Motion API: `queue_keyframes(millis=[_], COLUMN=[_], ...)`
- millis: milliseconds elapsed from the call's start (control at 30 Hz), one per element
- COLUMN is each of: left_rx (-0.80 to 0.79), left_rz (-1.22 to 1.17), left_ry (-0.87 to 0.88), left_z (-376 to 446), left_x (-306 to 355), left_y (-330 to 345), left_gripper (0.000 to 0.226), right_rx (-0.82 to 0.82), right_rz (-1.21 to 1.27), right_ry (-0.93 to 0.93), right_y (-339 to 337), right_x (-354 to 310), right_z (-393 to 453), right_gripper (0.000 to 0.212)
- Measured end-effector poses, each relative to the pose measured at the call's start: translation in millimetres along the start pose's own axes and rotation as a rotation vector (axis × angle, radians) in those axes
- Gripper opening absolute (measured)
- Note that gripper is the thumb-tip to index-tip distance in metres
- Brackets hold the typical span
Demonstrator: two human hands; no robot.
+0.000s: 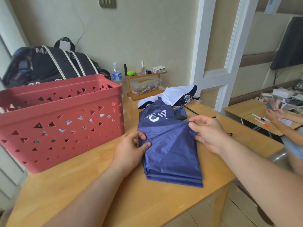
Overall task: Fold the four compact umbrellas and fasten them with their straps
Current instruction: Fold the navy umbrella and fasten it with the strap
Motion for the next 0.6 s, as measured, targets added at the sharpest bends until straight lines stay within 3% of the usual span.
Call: queue_keyframes(millis=[167, 333, 533, 600], left_rx=[0.11, 0.171, 0.081, 0.034], left_rz=[-0.14, -0.224, -0.311, -0.234], left_ry=[0.001, 0.048, -0.036, -0.018], left_z=[4.1, 5.7, 8.2, 7.9], left_x=[-2.3, -1.3, -3.3, -0.5], left_y=[0.7, -1.8, 1.3, -1.8], left_gripper=[0.014, 0.019, 0.023, 0.04], right_rx=[-0.005, 0.01, 0.069, 0.082], right_rz=[0.029, -0.284, -0.586, -0.618], right_ry=[0.026, -0.105, -0.254, -0.273], right_y=[-1.6, -8.7, -11.7, -10.1], right_x=[4.2, 9.5, 12.7, 12.9], right_z=[-3.6, -7.9, -7.9, -4.7], right_gripper=[0.015, 0.018, 0.022, 0.022])
Point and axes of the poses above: each hand's wrist, its own z-axis towards the middle knuckle, its own y-axis out of the palm, x = y × z, the point moved 1 cm from there along z, towards the middle knuckle, and after that the axes turned 1 degree about y, right-handed, at the moved point
